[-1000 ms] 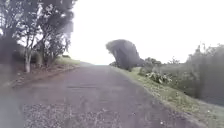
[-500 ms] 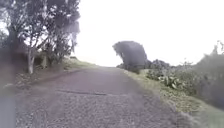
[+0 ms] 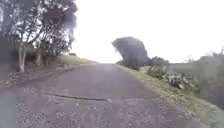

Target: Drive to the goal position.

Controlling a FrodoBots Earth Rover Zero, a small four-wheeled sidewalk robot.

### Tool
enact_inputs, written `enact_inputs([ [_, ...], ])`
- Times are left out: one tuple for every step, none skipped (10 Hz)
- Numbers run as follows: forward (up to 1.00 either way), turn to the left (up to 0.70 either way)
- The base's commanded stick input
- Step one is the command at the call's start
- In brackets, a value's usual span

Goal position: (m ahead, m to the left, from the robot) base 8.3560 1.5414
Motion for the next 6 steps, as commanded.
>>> enact_inputs([
  [0.85, 0.0],
  [0.85, 0.0],
  [0.85, 0.0],
  [0.85, 0.0],
  [0.85, 0.0],
  [0.85, 0.0],
])
